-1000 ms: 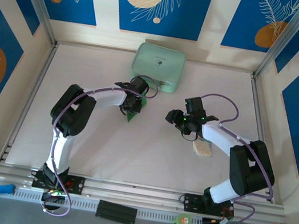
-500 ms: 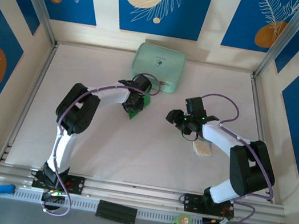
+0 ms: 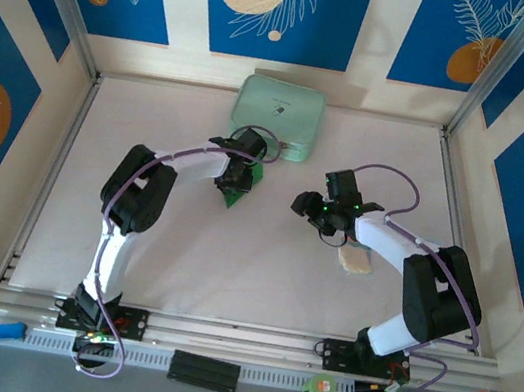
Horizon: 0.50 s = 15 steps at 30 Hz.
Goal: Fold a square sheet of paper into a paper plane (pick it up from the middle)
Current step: Move the paper plane to the top-center of the table.
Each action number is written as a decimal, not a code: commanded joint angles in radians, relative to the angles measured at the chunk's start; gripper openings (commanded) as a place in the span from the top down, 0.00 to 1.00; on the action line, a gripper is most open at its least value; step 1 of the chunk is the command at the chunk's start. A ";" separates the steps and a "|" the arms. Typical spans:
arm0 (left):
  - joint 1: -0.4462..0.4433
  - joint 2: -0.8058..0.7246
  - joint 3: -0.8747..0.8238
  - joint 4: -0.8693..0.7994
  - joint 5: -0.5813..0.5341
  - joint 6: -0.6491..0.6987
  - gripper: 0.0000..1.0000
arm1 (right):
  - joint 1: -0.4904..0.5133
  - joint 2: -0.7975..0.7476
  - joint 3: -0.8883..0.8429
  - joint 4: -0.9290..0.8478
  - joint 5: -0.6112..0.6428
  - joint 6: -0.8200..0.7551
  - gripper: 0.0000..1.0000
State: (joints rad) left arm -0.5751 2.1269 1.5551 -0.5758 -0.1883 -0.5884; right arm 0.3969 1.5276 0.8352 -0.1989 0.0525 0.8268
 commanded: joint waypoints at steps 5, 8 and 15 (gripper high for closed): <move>0.013 -0.118 0.017 -0.040 0.044 -0.062 0.59 | -0.005 -0.006 0.019 -0.023 -0.009 0.007 0.38; 0.014 -0.145 0.013 -0.049 0.022 -0.069 0.58 | -0.005 -0.004 0.018 -0.023 -0.009 0.008 0.38; 0.018 -0.253 -0.026 -0.035 -0.005 -0.070 0.55 | -0.014 -0.030 0.036 -0.056 0.025 -0.024 0.38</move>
State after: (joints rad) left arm -0.5713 1.9545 1.5509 -0.5915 -0.1665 -0.6502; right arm 0.3927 1.5276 0.8360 -0.2096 0.0536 0.8249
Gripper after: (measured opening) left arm 0.445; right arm 0.621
